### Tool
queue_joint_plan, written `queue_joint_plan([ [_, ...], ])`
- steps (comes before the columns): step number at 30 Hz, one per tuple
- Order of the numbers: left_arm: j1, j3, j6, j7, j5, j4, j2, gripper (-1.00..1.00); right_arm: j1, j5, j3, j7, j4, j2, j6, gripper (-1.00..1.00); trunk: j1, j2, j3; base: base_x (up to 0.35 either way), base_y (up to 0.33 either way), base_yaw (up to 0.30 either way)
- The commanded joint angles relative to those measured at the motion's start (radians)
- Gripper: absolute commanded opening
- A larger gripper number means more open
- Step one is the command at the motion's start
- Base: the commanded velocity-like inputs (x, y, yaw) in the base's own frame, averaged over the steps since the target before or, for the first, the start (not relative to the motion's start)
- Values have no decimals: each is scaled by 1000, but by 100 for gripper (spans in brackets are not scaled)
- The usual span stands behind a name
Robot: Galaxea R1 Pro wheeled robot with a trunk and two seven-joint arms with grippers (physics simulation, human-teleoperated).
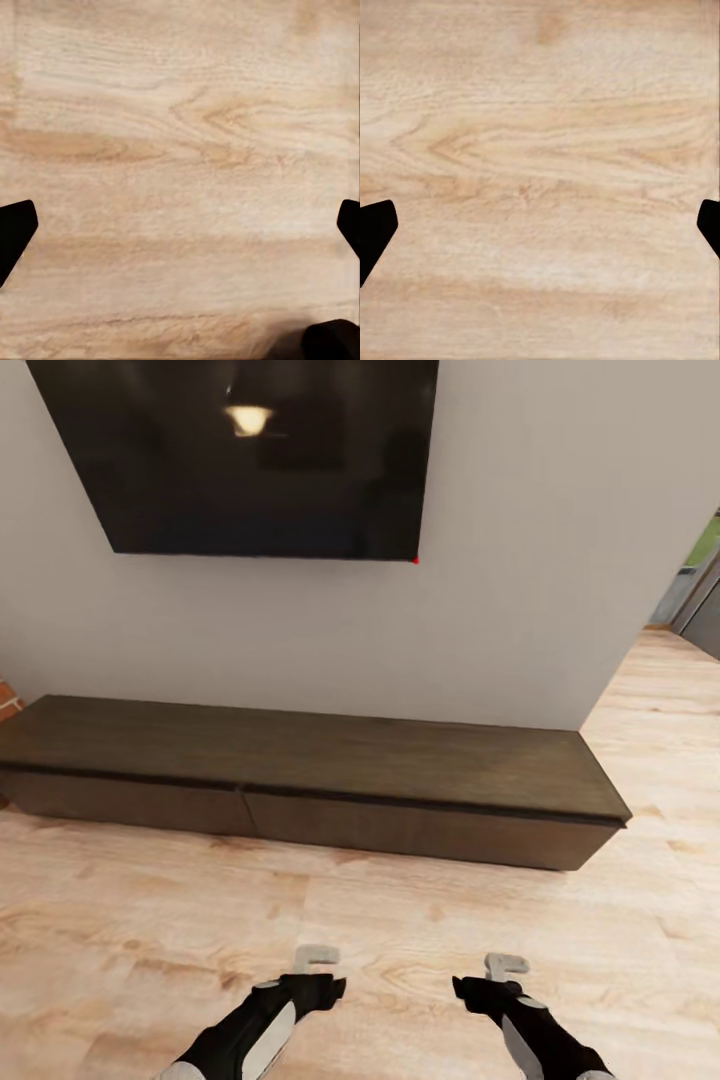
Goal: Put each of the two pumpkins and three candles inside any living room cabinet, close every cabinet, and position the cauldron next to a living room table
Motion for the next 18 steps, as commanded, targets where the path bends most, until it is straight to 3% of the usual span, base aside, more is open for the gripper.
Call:
queue_joint_plan([
  [1, 0, 0, 1, 1, 0, -40, 2, 100, 0, 0, 0, -18, -55, 0, 35, 100, 0, 0, 0, 142, 0, -4],
  [4, -3, 1, 4, 2, -1, -166, 8, 100, -1, -2, 0, -57, -258, 1, 130, 100, 0, 0, 0, 219, 0, -1],
  [6, -3, 1, 5, 2, -2, -191, 9, 100, -1, -3, -1, -62, -308, 0, 143, 100, 0, 0, 0, 292, 0, 0],
  [9, -6, 1, 0, 2, -2, -231, 9, 100, -9, 1, -1, -65, -366, 0, 155, 100, 0, 0, 0, 246, 0, 0],
  [14, -6, 2, 9, -4, 2, -348, 13, 100, -11, -5, -2, -63, -360, -1, 154, 100, 0, 0, 0, 32, 0, 0],
  [15, -6, 0, 22, -15, 4, -387, 25, 100, -11, -8, -3, -62, -356, -2, 152, 100, 0, 0, 0, 5, 0, 0],
  [18, -6, 4, 187, -122, 10, -537, 46, 100, -11, -10, -3, -60, -352, -5, 152, 100, 0, 0, 0, 1, 0, 0],
])
